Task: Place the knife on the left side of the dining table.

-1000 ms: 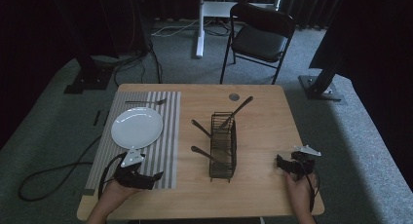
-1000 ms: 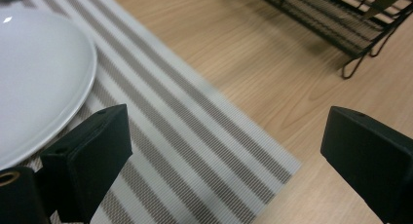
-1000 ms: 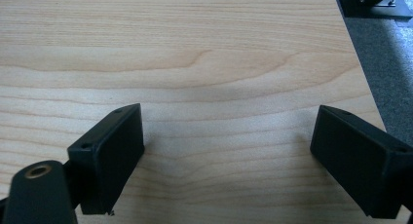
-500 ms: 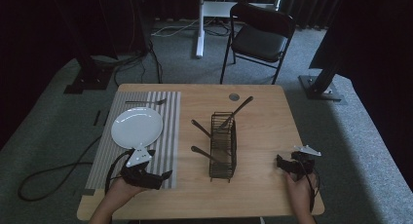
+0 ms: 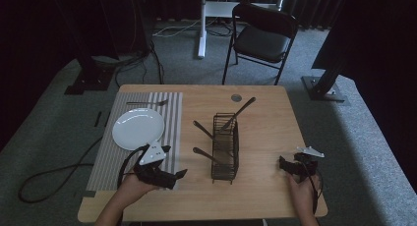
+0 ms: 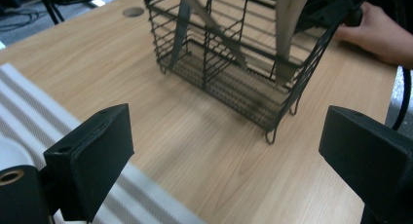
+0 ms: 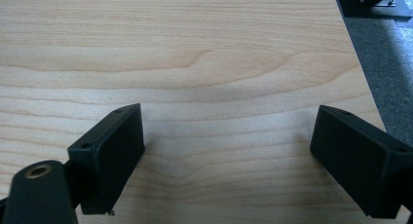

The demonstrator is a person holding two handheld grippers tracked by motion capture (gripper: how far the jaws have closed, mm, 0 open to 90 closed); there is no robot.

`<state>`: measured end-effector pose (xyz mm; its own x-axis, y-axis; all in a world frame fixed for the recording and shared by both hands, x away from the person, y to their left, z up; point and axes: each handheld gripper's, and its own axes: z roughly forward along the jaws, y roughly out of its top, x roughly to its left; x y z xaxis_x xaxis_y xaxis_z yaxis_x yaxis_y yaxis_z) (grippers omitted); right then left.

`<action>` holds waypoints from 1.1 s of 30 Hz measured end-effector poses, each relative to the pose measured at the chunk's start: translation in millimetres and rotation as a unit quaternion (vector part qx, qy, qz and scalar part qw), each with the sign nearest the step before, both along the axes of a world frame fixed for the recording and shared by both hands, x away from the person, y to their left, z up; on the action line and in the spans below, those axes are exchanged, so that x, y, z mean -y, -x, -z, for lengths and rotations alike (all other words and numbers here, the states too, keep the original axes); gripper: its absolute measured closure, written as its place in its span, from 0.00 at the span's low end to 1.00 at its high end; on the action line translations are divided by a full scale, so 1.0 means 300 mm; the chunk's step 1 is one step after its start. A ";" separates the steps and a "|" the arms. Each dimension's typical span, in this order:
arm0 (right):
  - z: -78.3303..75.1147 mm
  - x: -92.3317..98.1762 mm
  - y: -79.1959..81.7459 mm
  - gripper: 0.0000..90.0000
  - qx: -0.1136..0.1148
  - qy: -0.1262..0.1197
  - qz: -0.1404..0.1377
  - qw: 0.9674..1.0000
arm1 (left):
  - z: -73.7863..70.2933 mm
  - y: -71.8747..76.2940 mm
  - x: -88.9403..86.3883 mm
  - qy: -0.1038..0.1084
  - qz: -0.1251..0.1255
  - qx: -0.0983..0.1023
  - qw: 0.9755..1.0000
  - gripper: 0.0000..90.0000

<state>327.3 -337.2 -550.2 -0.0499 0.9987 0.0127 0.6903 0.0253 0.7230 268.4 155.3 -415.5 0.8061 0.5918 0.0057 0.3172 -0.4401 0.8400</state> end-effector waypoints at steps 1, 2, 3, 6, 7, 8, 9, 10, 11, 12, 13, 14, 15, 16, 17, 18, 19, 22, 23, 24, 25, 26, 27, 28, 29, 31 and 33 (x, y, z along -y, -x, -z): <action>0.000 0.000 0.000 0.13 0.000 0.000 0.000 1.000 | -0.003 -0.002 0.008 0.001 0.002 0.001 1.000 0.07; 0.000 0.000 0.000 0.13 0.000 0.000 0.000 1.000 | -0.006 -0.004 0.016 0.003 0.003 0.002 1.000 0.07; 0.000 0.000 0.000 0.13 0.000 0.000 0.000 1.000 | -0.009 -0.006 0.022 0.004 0.007 0.001 1.000 0.07; 0.000 0.000 0.000 0.13 0.000 0.000 0.000 1.000 | -0.021 -0.011 0.039 0.011 0.011 0.005 1.000 0.07; 0.000 0.000 0.000 0.13 0.000 0.000 0.000 1.000 | -0.025 -0.011 0.045 0.013 0.010 0.008 1.000 0.08; 0.000 0.000 0.000 0.13 0.000 0.000 0.000 1.000 | -0.029 -0.012 0.050 0.014 0.013 0.009 1.000 0.08; 0.000 0.000 0.000 0.13 0.000 0.001 0.000 1.000 | -0.033 -0.012 0.055 0.017 0.015 0.011 1.000 0.11; 0.000 0.000 0.000 0.13 0.000 0.000 0.000 1.000 | -0.035 -0.014 0.060 0.019 0.015 0.010 1.000 0.13; 0.000 0.000 0.000 0.13 0.000 0.000 0.000 1.000 | -0.037 -0.016 0.064 0.021 0.017 0.010 1.000 0.14; 0.000 0.000 0.000 0.13 0.000 0.000 0.000 1.000 | -0.038 -0.018 0.068 0.023 0.016 0.010 1.000 0.15; 0.000 0.000 0.000 0.13 0.000 0.000 0.000 1.000 | -0.039 -0.019 0.072 0.028 0.018 0.011 0.999 0.16; 0.000 0.000 0.000 0.13 0.000 0.000 0.000 1.000 | -0.041 -0.019 0.076 0.030 0.022 0.010 0.999 0.16; 0.000 0.000 0.000 0.13 0.000 0.000 0.000 1.000 | -0.042 -0.019 0.082 0.033 0.021 0.011 0.999 0.16; 0.000 0.000 0.000 0.13 0.000 0.000 0.000 1.000 | -0.043 -0.018 0.086 0.034 0.025 0.011 0.999 0.18; 0.000 0.000 0.000 0.13 0.000 0.000 0.000 1.000 | -0.045 -0.018 0.092 0.035 0.026 0.011 0.999 0.19; 0.000 0.000 0.000 0.13 0.000 0.000 0.000 1.000 | -0.046 -0.017 0.097 0.037 0.023 0.013 0.999 0.20; 0.000 0.000 0.000 0.13 0.000 0.000 0.000 1.000 | -0.048 -0.018 0.100 0.043 0.028 0.011 0.999 0.22; 0.000 0.000 0.000 0.13 0.000 0.000 0.000 1.000 | -0.052 -0.017 0.112 0.051 0.025 0.014 0.998 0.29; 0.000 0.000 0.000 0.13 0.000 0.000 0.000 1.000 | -0.053 -0.017 0.116 0.049 0.023 0.017 0.998 0.29; 0.000 0.000 0.000 0.13 0.000 0.000 0.000 1.000 | -0.053 -0.017 0.119 0.051 0.022 0.018 0.998 0.32; 0.000 0.000 0.000 0.13 0.000 0.000 0.000 1.000 | -0.053 -0.015 0.121 0.052 0.023 0.021 0.998 0.37; 0.000 0.000 0.000 0.13 0.000 0.000 0.000 1.000 | -0.053 -0.015 0.124 0.051 0.021 0.022 0.998 0.40; 0.000 0.000 0.000 0.13 0.000 0.000 0.000 1.000 | -0.053 -0.015 0.126 0.054 0.022 0.020 0.998 0.40; 0.000 0.000 0.000 0.13 0.000 0.000 0.000 1.000 | -0.052 -0.015 0.128 0.056 0.022 0.019 0.998 0.43; 0.000 0.000 0.000 0.13 0.000 0.000 0.000 1.000 | -0.051 -0.013 0.131 0.056 0.017 0.021 0.998 0.46; 0.000 0.000 0.000 0.13 0.000 0.000 0.001 1.000 | -0.049 -0.013 0.137 0.058 0.018 0.020 0.998 0.49; 0.000 0.000 0.000 0.13 0.000 0.000 0.001 1.000 | -0.047 -0.014 0.142 0.060 0.019 0.018 0.998 0.52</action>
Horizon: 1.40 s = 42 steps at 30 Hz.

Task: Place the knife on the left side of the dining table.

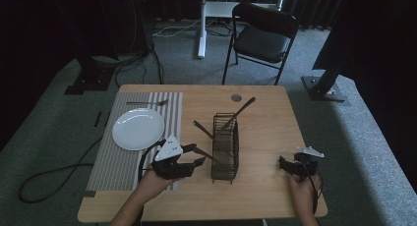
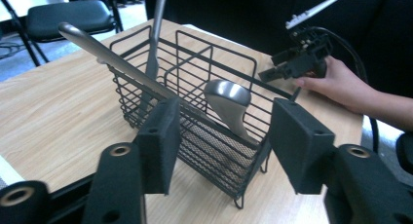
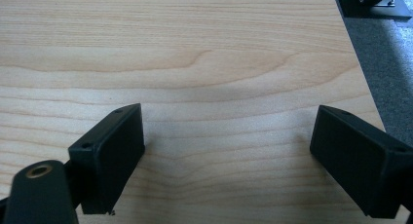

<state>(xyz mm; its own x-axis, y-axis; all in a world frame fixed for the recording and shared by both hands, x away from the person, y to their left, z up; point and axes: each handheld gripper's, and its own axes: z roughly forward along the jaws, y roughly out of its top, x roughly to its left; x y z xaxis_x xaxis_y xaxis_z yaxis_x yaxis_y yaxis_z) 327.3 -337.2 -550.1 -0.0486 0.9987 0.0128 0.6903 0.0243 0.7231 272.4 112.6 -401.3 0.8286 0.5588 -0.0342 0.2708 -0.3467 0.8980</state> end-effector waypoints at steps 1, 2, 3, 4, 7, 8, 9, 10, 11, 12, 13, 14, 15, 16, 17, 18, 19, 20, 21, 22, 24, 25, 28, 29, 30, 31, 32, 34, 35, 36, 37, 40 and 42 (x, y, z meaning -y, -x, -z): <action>0.000 0.000 0.000 0.13 0.000 0.000 0.000 1.000 | 0.002 0.000 0.004 0.000 -0.002 0.001 1.000 0.52; 0.000 0.000 0.000 0.13 0.000 0.000 0.000 1.000 | 0.003 -0.001 0.007 0.002 -0.003 0.000 1.000 0.53; 0.000 0.000 0.000 0.13 0.000 0.000 0.000 1.000 | 0.005 -0.001 0.010 0.001 0.002 -0.002 1.000 0.54; 0.000 0.000 0.000 0.13 0.000 0.000 0.000 1.000 | 0.006 -0.001 0.012 0.000 0.000 -0.001 1.000 0.54; 0.000 0.000 0.000 0.13 0.000 0.000 0.000 1.000 | 0.009 0.000 0.015 0.001 -0.002 0.001 1.000 0.59; 0.000 0.000 0.000 0.13 0.000 0.000 0.000 1.000 | 0.009 0.000 0.014 0.004 -0.001 0.000 1.000 0.61; 0.000 0.000 0.000 0.13 0.000 0.000 0.000 1.000 | 0.009 -0.001 0.014 0.007 -0.001 -0.001 1.000 0.63; 0.000 0.000 0.000 0.13 0.000 0.000 0.000 1.000 | 0.009 -0.002 0.013 0.006 -0.006 0.000 1.000 0.65; 0.000 0.000 0.000 0.13 0.000 0.000 0.000 1.000 | 0.009 -0.004 0.012 0.010 -0.004 -0.001 1.000 0.67; 0.000 0.000 0.000 0.13 0.000 0.000 0.000 1.000 | 0.009 -0.005 0.011 0.016 -0.004 -0.003 1.000 0.68; 0.000 0.000 0.000 0.13 0.000 0.000 0.000 1.000 | 0.008 -0.005 0.011 0.017 -0.006 -0.003 1.000 0.71; 0.000 0.000 0.000 0.13 0.000 0.000 0.000 1.000 | 0.007 -0.005 0.012 0.015 -0.005 0.000 1.000 0.75; 0.000 0.000 0.000 0.13 0.000 0.000 0.000 1.000 | 0.007 -0.004 0.013 0.014 -0.010 0.001 1.000 0.75; 0.000 0.000 0.000 0.13 0.000 0.000 0.000 1.000 | 0.008 -0.007 0.013 0.016 -0.010 -0.003 1.000 0.80; 0.000 0.000 0.000 0.13 0.000 0.000 0.000 1.000 | 0.008 -0.009 0.011 0.017 -0.008 -0.004 1.000 0.80; 0.000 0.000 0.000 0.13 0.000 0.000 0.000 1.000 | 0.009 -0.009 0.011 0.018 -0.007 -0.004 1.000 0.80; 0.000 0.000 0.000 0.13 0.000 0.000 0.000 1.000 | 0.008 -0.011 0.011 0.020 -0.005 -0.006 1.000 0.81; 0.000 0.000 0.000 0.13 0.000 0.000 0.000 1.000 | 0.007 -0.011 0.012 0.021 -0.003 -0.007 1.000 0.81; 0.000 0.000 0.000 0.13 0.000 0.000 0.000 1.000 | 0.006 -0.011 0.014 0.020 -0.002 -0.004 1.000 0.81; 0.000 0.000 0.000 0.13 0.000 0.000 0.000 1.000 | 0.004 -0.012 0.017 0.020 -0.001 -0.005 1.000 0.81; 0.000 0.000 0.000 0.13 0.000 0.000 0.000 1.000 | 0.000 -0.017 0.023 0.024 0.003 -0.005 1.000 0.82; 0.000 0.000 0.000 0.13 0.000 0.001 0.000 1.000 | -0.003 -0.019 0.027 0.026 0.003 -0.005 1.000 0.82; 0.000 0.000 0.000 0.13 0.000 0.000 0.000 1.000 | -0.012 -0.025 0.042 0.031 0.009 -0.006 0.999 0.83; 0.000 0.000 0.000 0.13 0.000 0.000 0.000 1.000 | -0.015 -0.027 0.047 0.031 0.010 -0.006 0.999 0.83; 0.000 0.000 0.000 0.13 0.000 0.000 0.000 1.000 | -0.019 -0.029 0.053 0.030 0.012 -0.004 0.999 0.83; 0.000 0.000 0.000 0.13 0.000 0.000 0.000 1.000 | -0.022 -0.031 0.059 0.030 0.012 -0.003 0.999 0.83; 0.000 0.000 0.000 0.13 0.000 0.000 0.000 1.000 | -0.025 -0.033 0.065 0.030 0.013 -0.002 0.999 0.83; 0.000 0.000 0.000 0.13 0.000 0.000 0.000 1.000 | -0.032 -0.036 0.079 0.029 0.015 0.002 0.999 0.83; 0.000 0.000 0.000 0.13 0.000 0.000 0.000 1.000 | -0.033 -0.038 0.084 0.029 0.016 0.005 0.999 0.83; 0.000 0.000 0.000 0.13 0.000 0.000 0.000 1.000 | -0.036 -0.040 0.090 0.028 0.018 0.007 0.999 0.83; 0.000 0.000 0.000 0.13 0.000 0.000 0.000 1.000 | -0.039 -0.041 0.096 0.027 0.019 0.009 0.999 0.83; 0.000 0.001 0.000 0.13 0.000 0.000 -0.001 1.000 | -0.043 -0.051 0.114 0.033 0.019 0.012 0.999 0.83; 0.000 0.001 0.000 0.13 0.000 0.000 0.000 1.000 | -0.046 -0.058 0.127 0.034 0.017 0.015 0.999 0.84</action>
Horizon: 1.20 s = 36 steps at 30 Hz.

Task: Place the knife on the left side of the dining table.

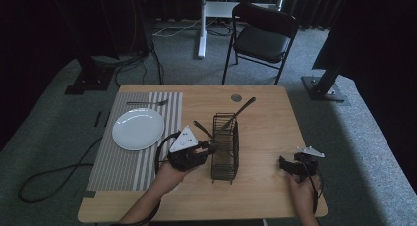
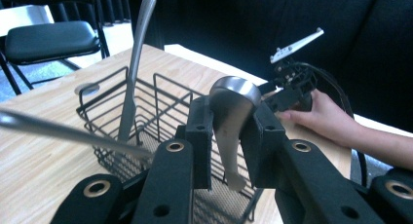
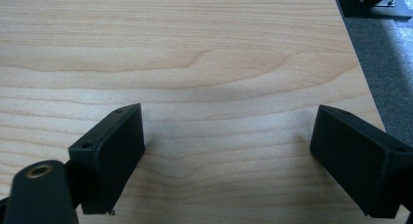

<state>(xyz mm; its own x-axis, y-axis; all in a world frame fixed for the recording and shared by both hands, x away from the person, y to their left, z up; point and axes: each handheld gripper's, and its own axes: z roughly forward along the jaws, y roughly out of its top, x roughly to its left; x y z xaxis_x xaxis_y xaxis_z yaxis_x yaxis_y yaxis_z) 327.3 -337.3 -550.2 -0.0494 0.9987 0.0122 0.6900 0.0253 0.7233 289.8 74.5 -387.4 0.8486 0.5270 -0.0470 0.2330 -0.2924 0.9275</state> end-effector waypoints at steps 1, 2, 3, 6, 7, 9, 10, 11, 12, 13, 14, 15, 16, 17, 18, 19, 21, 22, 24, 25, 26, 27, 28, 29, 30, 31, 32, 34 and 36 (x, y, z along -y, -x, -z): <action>0.000 0.000 0.000 0.13 0.000 0.000 0.000 1.000 | 0.000 0.000 0.000 0.000 0.000 0.000 1.000 0.84; 0.000 0.000 0.000 0.13 0.000 0.000 0.000 1.000 | -0.004 -0.006 0.013 -0.001 0.003 0.003 1.000 0.84; 0.000 0.000 0.000 0.13 0.000 0.000 0.000 1.000 | -0.007 -0.008 0.020 0.000 0.003 0.004 1.000 0.84; 0.000 0.000 0.000 0.13 0.000 0.000 0.000 1.000 | -0.012 -0.013 0.042 0.000 0.008 0.011 1.000 0.84; 0.000 0.000 0.000 0.13 0.000 0.000 0.000 1.000 | -0.013 -0.014 0.049 0.002 0.008 0.012 1.000 0.84; 0.000 0.000 0.000 0.13 0.000 0.000 0.000 1.000 | -0.014 -0.017 0.061 0.005 0.010 0.014 1.000 0.84; 0.000 0.000 0.000 0.13 0.000 0.000 0.000 1.000 | -0.015 -0.020 0.067 0.006 0.012 0.014 1.000 0.84; 0.000 0.000 0.000 0.13 0.000 0.000 0.000 1.000 | -0.016 -0.021 0.073 0.008 0.012 0.015 1.000 0.84; 0.000 0.000 0.000 0.13 0.000 0.000 0.000 1.000 | -0.017 -0.024 0.077 0.006 0.014 0.016 1.000 0.84; 0.000 0.000 0.000 0.13 0.000 0.000 0.000 1.000 | -0.018 -0.026 0.082 0.008 0.015 0.015 1.000 0.84; 0.000 0.000 0.000 0.13 0.000 0.000 0.000 1.000 | -0.020 -0.028 0.088 0.007 0.016 0.017 1.000 0.84; 0.000 0.000 0.000 0.13 0.000 0.000 0.000 1.000 | -0.021 -0.030 0.095 0.007 0.017 0.017 1.000 0.84; 0.000 0.000 0.000 0.13 0.000 0.000 0.000 1.000 | -0.023 -0.033 0.102 0.008 0.021 0.016 1.000 0.84; 0.000 0.000 0.000 0.13 0.000 0.000 0.000 1.000 | -0.024 -0.035 0.109 0.008 0.023 0.018 1.000 0.84; 0.000 0.000 0.000 0.13 0.000 0.000 0.000 1.000 | -0.026 -0.036 0.117 0.007 0.024 0.021 0.999 0.84; 0.000 0.000 0.000 0.13 0.000 0.000 0.000 1.000 | -0.027 -0.038 0.124 0.006 0.026 0.022 0.999 0.84; 0.000 0.000 0.000 0.13 0.000 0.000 0.000 1.000 | -0.026 -0.043 0.138 0.009 0.028 0.026 0.999 0.84; 0.000 0.000 0.000 0.13 0.000 0.000 0.000 1.000 | -0.026 -0.046 0.143 0.010 0.030 0.026 0.999 0.84; 0.000 0.000 0.000 0.13 -0.001 0.000 0.000 1.000 | -0.025 -0.054 0.153 0.013 0.032 0.027 0.999 0.84; 0.000 0.000 0.000 0.13 -0.001 0.000 0.000 1.000 | -0.024 -0.057 0.159 0.015 0.033 0.028 0.999 0.84; -0.001 0.000 0.000 0.13 -0.001 0.000 0.000 1.000 | -0.023 -0.060 0.165 0.017 0.034 0.028 0.999 0.84; 0.000 0.000 0.000 0.13 -0.001 0.000 0.000 1.000 | -0.021 -0.064 0.171 0.020 0.034 0.029 0.999 0.84; 0.000 0.000 0.000 0.13 -0.001 0.000 0.000 1.000 | -0.020 -0.067 0.177 0.022 0.034 0.030 0.999 0.84; 0.000 0.000 0.000 0.13 -0.001 0.000 0.000 1.000 | -0.017 -0.070 0.183 0.025 0.034 0.032 0.999 0.84; 0.000 0.000 0.000 0.13 -0.001 0.000 0.000 1.000 | -0.014 -0.073 0.189 0.029 0.035 0.033 0.998 0.84; 0.000 0.000 0.000 0.13 -0.001 0.000 0.000 1.000 | -0.012 -0.074 0.195 0.031 0.034 0.035 0.998 0.84; 0.000 0.000 0.000 0.13 -0.001 0.000 0.000 1.000 | -0.010 -0.076 0.200 0.034 0.034 0.036 0.998 0.84; 0.000 0.000 0.000 0.13 -0.001 0.000 0.000 1.000 | -0.007 -0.076 0.209 0.036 0.035 0.040 0.998 0.84; -0.001 0.000 0.000 0.13 -0.001 0.000 0.000 1.000 | -0.005 -0.075 0.214 0.039 0.034 0.041 0.998 0.84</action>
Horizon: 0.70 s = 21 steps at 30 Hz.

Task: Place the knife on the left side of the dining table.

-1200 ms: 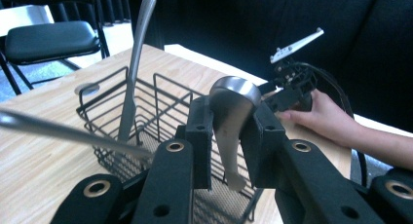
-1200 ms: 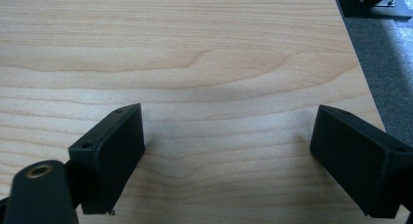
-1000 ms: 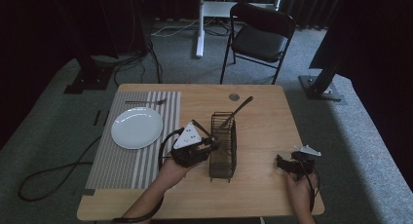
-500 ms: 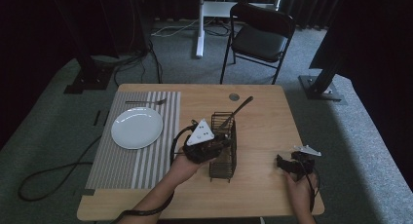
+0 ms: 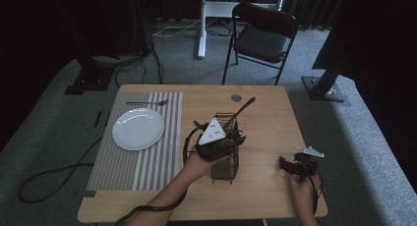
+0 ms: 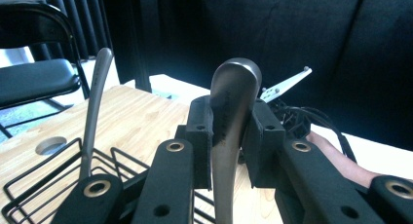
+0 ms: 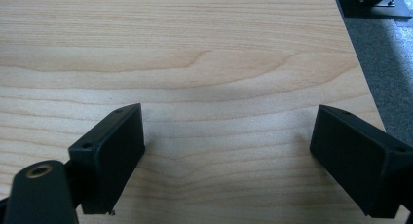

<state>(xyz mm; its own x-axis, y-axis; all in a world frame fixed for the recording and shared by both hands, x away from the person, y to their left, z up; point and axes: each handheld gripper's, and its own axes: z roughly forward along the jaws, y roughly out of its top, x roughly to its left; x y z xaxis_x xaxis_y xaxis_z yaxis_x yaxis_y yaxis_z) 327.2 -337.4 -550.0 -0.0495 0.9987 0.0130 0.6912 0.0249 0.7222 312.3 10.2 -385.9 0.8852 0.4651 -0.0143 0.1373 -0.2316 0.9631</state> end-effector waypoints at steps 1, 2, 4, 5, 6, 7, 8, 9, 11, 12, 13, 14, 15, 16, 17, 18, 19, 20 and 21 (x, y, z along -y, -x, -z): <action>0.000 0.000 0.000 0.13 0.000 0.000 0.000 1.000 | 0.002 0.002 0.002 0.000 -0.003 0.003 1.000 0.84; 0.000 0.000 0.000 0.13 0.000 0.000 0.000 1.000 | 0.003 0.004 0.004 -0.001 -0.004 0.008 1.000 0.84; 0.000 0.000 0.000 0.13 0.000 0.000 0.000 1.000 | 0.005 0.006 0.007 -0.002 -0.004 0.015 1.000 0.84; 0.000 0.000 0.000 0.13 0.000 0.000 0.000 1.000 | 0.005 0.005 0.007 -0.001 -0.002 0.014 1.000 0.84; 0.000 0.000 0.000 0.13 0.000 0.000 0.000 1.000 | 0.004 0.005 0.006 -0.003 -0.003 0.014 1.000 0.84; 0.000 0.000 0.000 0.13 0.000 0.000 0.000 1.000 | 0.002 0.005 0.005 -0.003 -0.003 0.011 1.000 0.84; 0.000 0.000 0.000 0.13 0.000 0.000 0.000 1.000 | 0.001 0.006 0.003 -0.006 -0.004 0.011 1.000 0.84; 0.000 0.000 0.000 0.13 0.000 0.000 0.000 1.000 | 0.000 0.007 0.001 -0.007 -0.005 0.010 1.000 0.84; 0.000 0.000 0.000 0.13 0.000 0.000 0.000 1.000 | 0.000 0.007 -0.003 -0.006 -0.007 0.010 1.000 0.84; 0.000 0.000 0.000 0.13 0.000 0.000 0.000 1.000 | 0.000 0.007 -0.005 -0.006 -0.006 0.009 1.000 0.84; 0.000 0.000 0.000 0.13 0.000 0.000 0.000 1.000 | -0.001 0.006 -0.007 -0.007 -0.009 0.009 1.000 0.84; 0.000 0.000 0.000 0.13 0.000 0.000 0.000 1.000 | -0.001 0.005 -0.008 -0.006 -0.008 0.007 1.000 0.84; 0.000 0.000 0.000 0.13 0.000 0.000 0.000 1.000 | -0.003 0.004 -0.009 -0.009 -0.010 0.008 1.000 0.84; 0.000 0.000 0.000 0.13 0.000 0.000 0.000 1.000 | -0.004 0.004 -0.009 -0.010 -0.011 0.007 1.000 0.84; 0.000 0.000 0.000 0.13 0.000 0.000 0.000 1.000 | -0.006 0.003 -0.009 -0.012 -0.010 0.006 1.000 0.84; 0.000 0.000 0.000 0.13 0.000 0.000 0.000 1.000 | -0.007 0.004 -0.008 -0.014 -0.015 0.006 1.000 0.84; 0.000 0.000 0.000 0.13 0.000 0.000 0.000 1.000 | -0.008 0.004 -0.006 -0.014 -0.015 0.004 1.000 0.85; 0.000 0.000 0.000 0.13 0.000 0.000 0.000 1.000 | -0.008 0.005 -0.004 -0.015 -0.014 0.006 1.000 0.85; 0.000 0.000 0.000 0.13 0.000 0.000 0.000 1.000 | -0.009 0.004 -0.001 -0.016 -0.014 0.007 1.000 0.85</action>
<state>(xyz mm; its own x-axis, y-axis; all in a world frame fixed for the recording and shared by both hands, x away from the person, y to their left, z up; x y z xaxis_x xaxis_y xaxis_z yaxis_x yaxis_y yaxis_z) 327.2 -337.4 -550.0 -0.0494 0.9987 0.0129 0.6912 0.0249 0.7222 311.0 10.6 -383.2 0.8721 0.4892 0.0126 0.1313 -0.2588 0.9570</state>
